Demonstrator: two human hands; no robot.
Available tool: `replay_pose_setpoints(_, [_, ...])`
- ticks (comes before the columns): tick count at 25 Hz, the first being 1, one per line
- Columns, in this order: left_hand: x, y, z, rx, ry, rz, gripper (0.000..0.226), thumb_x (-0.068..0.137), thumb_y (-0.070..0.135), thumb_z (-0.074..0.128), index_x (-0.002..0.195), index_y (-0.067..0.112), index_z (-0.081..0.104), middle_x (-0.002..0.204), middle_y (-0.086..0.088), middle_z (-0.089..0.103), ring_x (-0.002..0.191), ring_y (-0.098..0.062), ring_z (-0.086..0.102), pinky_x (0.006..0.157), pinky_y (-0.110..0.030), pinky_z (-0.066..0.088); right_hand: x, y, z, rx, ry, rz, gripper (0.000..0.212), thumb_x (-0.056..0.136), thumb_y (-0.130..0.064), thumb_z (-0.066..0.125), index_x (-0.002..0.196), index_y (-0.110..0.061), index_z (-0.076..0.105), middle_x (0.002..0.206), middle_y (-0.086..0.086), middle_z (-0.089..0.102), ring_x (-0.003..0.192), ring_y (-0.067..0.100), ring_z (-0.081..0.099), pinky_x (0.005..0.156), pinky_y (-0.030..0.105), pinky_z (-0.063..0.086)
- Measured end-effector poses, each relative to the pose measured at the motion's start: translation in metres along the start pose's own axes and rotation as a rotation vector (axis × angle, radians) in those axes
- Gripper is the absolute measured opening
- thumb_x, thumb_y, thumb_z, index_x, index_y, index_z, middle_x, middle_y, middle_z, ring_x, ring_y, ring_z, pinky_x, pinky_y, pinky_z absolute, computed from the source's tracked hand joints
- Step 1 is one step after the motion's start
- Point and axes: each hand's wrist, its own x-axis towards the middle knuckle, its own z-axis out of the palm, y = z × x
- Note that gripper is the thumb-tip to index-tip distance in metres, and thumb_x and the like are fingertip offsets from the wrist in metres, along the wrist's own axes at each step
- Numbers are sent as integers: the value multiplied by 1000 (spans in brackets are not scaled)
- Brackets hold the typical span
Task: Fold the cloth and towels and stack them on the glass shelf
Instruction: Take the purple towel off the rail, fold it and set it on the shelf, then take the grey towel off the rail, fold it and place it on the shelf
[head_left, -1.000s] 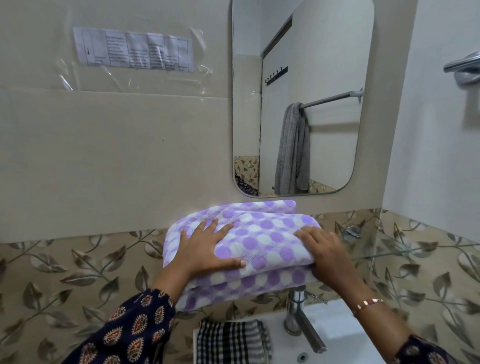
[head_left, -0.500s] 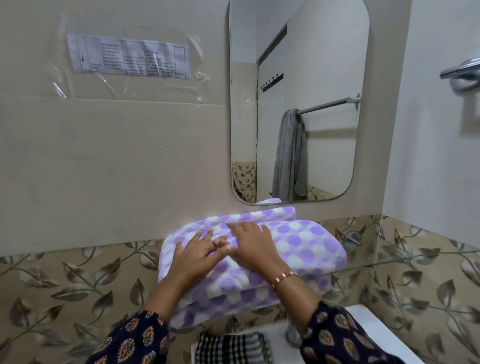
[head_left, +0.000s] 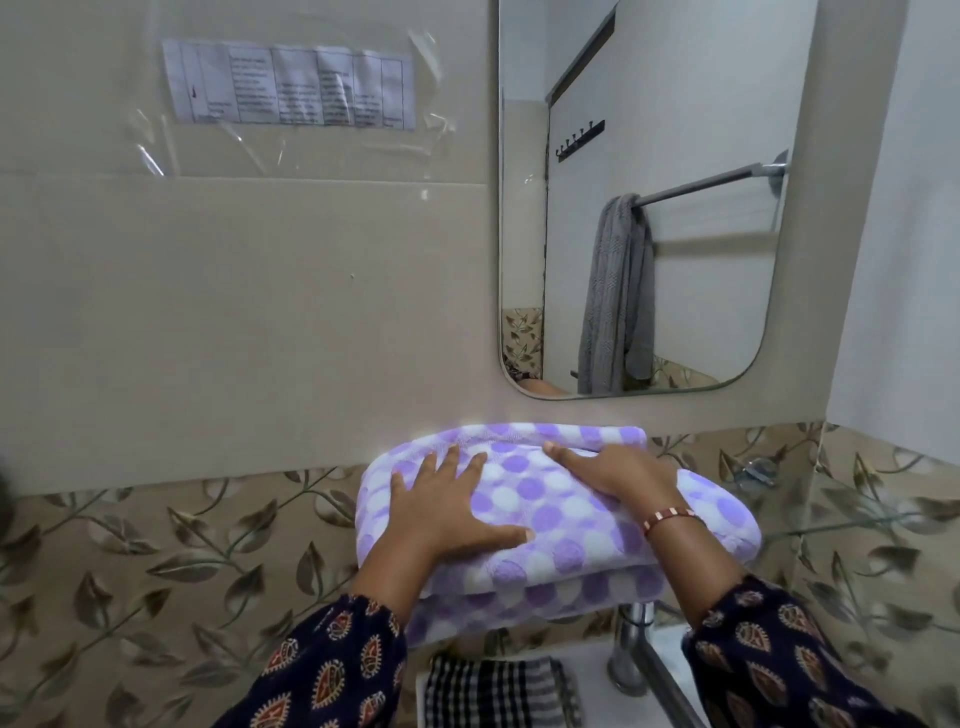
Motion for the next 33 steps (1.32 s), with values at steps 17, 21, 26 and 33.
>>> replay_pose_setpoints(17, [-7, 7, 2, 48, 71, -23, 76, 86, 68, 21, 149, 29, 4, 159, 1, -3, 147, -25, 2, 114, -57, 0, -61, 37, 1, -173, 433, -285, 64, 85, -51, 28, 86, 0, 66, 87, 24, 69, 84, 40, 64, 77, 43, 48])
replay_pose_setpoints(21, [-9, 39, -3, 201, 141, 82, 57, 96, 32, 24, 149, 19, 7, 158, -8, 7, 145, -28, 12, 115, -56, 8, -82, 76, -51, -71, 403, -114, 59, 91, -54, 40, 116, -2, 56, 125, 23, 56, 116, 37, 51, 93, 39, 41])
replay_pose_setpoints(26, [-20, 122, -16, 220, 244, 411, 54, 97, 25, 28, 148, 14, 14, 157, -7, 14, 145, -20, 15, 116, -50, 8, -122, 125, -138, -249, 635, 1, 64, 90, -56, 40, 119, 0, 53, 125, 21, 55, 118, 36, 48, 98, 41, 36])
replay_pose_setpoints(33, [-69, 304, -44, 59, 306, 837, 62, 98, 39, 26, 149, 12, 4, 158, -10, 6, 147, -23, 8, 117, -48, 3, -205, 204, -217, -478, 792, 162, 77, 89, -58, 40, 139, -1, 32, 142, 21, 40, 133, 36, 33, 111, 46, 23])
